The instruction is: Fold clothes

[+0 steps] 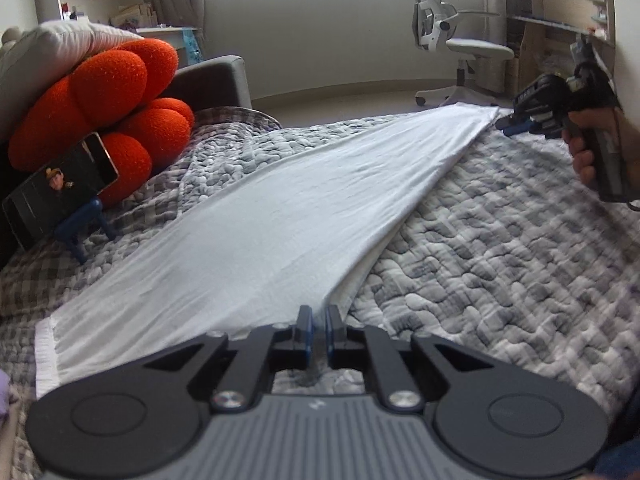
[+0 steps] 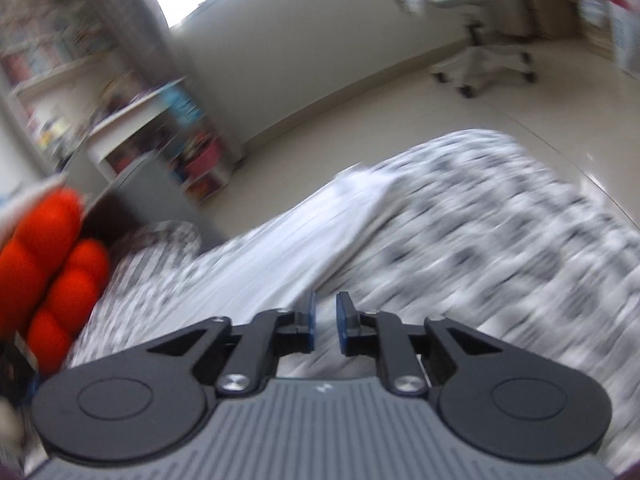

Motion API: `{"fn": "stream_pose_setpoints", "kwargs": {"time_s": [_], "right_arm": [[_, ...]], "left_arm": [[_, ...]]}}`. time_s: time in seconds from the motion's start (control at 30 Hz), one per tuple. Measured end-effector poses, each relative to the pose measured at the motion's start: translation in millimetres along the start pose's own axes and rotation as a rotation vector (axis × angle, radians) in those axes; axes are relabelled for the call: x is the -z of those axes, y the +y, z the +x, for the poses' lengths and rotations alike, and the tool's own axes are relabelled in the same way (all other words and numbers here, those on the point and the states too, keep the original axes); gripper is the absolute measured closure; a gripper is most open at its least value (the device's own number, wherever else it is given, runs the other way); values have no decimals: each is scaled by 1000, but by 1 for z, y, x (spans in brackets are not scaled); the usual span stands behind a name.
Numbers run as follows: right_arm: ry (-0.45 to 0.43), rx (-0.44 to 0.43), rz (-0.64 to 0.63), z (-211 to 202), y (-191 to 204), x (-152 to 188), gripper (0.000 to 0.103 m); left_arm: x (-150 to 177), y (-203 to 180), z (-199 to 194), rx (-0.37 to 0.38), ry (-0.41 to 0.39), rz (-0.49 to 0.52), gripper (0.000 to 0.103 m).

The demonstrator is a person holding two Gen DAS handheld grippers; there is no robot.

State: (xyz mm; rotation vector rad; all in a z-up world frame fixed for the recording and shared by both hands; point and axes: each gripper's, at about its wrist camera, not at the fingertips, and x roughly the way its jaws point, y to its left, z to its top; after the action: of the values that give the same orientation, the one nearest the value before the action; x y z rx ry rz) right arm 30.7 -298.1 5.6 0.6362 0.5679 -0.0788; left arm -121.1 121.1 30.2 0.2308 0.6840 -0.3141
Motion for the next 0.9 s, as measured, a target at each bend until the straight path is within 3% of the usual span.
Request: {"fn": "stream_pose_setpoints", "kwargs": {"time_s": [0.07, 0.17, 0.3, 0.37, 0.4, 0.5, 0.77, 0.9], "right_arm": [[-20, 3, 50, 4, -14, -15, 66], [-31, 22, 72, 15, -23, -34, 64], [-33, 64, -18, 23, -15, -34, 65], [-35, 85, -66, 26, -11, -34, 85], [-35, 95, -91, 28, -9, -33, 100], [-37, 127, -164, 33, -2, -32, 103], [-41, 143, -275, 43, -4, -31, 102], [-13, 103, -208, 38, -10, -42, 89]], "left_arm": [[0, 7, -6, 31, -5, -24, 96], [-2, 20, -14, 67, -27, -75, 96], [-11, 30, -7, 93, -55, -157, 95], [-13, 29, 4, 95, -45, -185, 92], [-12, 25, 12, 85, -25, -180, 92], [-3, 14, 23, 62, 9, -136, 92], [3, 14, 16, 86, 21, -72, 92], [-2, 25, 6, 100, -1, -120, 91]]}}
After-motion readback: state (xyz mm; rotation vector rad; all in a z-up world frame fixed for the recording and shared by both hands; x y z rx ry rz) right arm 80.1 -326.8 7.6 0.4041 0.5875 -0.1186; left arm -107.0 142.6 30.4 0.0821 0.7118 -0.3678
